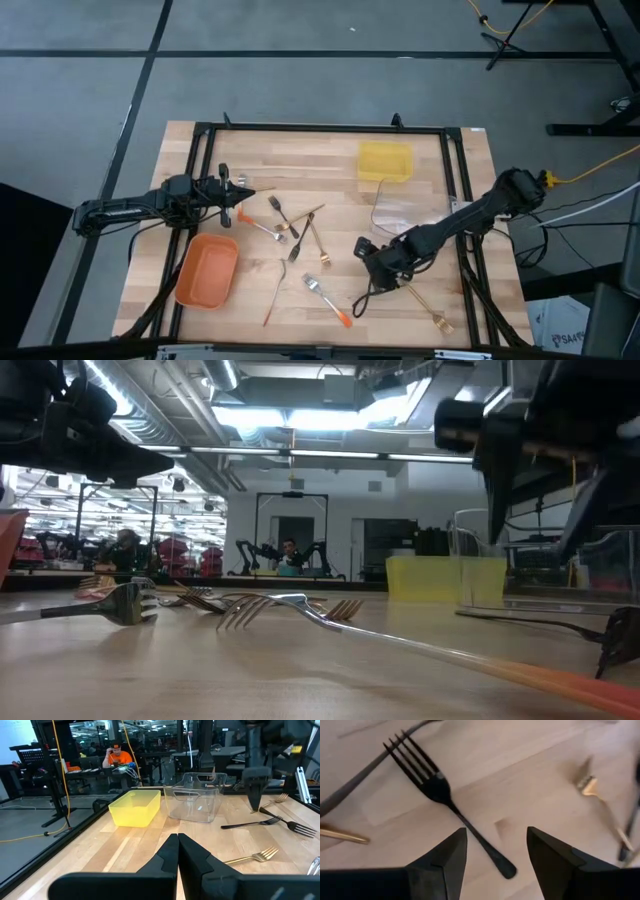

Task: Sort silverware by color (type)
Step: Put the black fork into the yellow bin

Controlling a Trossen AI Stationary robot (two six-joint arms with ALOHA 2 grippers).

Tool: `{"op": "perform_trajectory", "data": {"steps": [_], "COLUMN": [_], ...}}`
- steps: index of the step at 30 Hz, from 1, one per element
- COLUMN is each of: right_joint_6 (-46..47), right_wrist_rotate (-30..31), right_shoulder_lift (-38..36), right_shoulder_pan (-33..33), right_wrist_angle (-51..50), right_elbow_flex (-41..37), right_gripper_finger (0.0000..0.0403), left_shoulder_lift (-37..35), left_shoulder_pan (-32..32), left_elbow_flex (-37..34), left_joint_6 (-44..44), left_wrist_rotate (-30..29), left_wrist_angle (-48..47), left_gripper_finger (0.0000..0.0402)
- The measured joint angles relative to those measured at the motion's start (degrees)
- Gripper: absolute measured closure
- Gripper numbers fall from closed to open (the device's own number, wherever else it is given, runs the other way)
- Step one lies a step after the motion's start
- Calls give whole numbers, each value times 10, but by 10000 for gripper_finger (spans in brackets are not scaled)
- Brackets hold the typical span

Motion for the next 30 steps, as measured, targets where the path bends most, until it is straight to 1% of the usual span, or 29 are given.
{"op": "perform_trajectory", "data": {"steps": [10,15,19,23,30], "right_joint_6": [-16,-23,-24,-24,-24], "right_wrist_rotate": [0,-3,-28,-41,-41], "right_shoulder_lift": [57,65,65,65,70], "right_shoulder_pan": [0,0,0,0,0], "right_wrist_angle": [0,-1,1,1,3], "right_elbow_flex": [0,0,0,0,0], "right_gripper_finger": [206,206,206,206,206], "left_shoulder_lift": [0,0,0,0,0], "left_shoulder_pan": [0,0,0,0,0], "left_elbow_flex": [0,0,0,0,0], "left_joint_6": [0,0,0,0,0], "left_wrist_rotate": [0,0,0,0,0], "left_wrist_angle": [0,0,0,0,0], "left_gripper_finger": [401,401,401,401,401]}}
